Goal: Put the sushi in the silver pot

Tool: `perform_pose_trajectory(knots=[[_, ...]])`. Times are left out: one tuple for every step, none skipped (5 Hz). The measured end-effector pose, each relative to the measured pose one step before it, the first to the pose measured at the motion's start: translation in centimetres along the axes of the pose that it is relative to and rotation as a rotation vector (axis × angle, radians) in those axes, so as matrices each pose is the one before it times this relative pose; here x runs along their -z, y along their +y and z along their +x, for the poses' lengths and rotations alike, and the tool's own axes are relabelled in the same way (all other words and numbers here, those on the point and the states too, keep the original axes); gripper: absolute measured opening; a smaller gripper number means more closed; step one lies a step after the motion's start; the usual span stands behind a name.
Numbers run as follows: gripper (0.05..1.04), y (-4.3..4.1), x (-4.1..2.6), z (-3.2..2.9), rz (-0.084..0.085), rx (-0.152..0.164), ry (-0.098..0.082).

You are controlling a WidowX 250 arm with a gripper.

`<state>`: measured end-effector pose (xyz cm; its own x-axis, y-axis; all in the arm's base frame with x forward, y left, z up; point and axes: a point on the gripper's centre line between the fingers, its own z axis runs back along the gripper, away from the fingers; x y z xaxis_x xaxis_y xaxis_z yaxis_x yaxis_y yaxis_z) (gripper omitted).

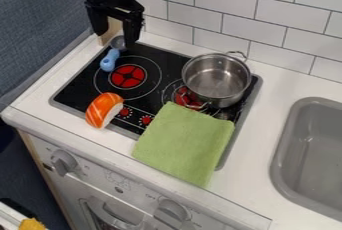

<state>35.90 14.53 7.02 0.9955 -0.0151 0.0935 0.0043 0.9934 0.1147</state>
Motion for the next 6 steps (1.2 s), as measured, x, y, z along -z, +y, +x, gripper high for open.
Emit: perform_pose_trajectory(knots=[[1.0,-0.394,1.367,-0.451,-0.0211,0.002,0.0364],[1.0,-1.39,0.576,-1.407,-0.0673,0.005,0.0427],[1.0,-1.384,-1.746,-1.084,-0.0331,0.009,-0.0676],[1.0,-1.35,-0.174,-2.101,-0.0176,0.0135,0.0381],[1.0,-0.331,0.747,-3.094,0.0406,-0.0118,0.036],[1.0,0.204,1.352,-1.6,0.0434,-0.008,0.0327]])
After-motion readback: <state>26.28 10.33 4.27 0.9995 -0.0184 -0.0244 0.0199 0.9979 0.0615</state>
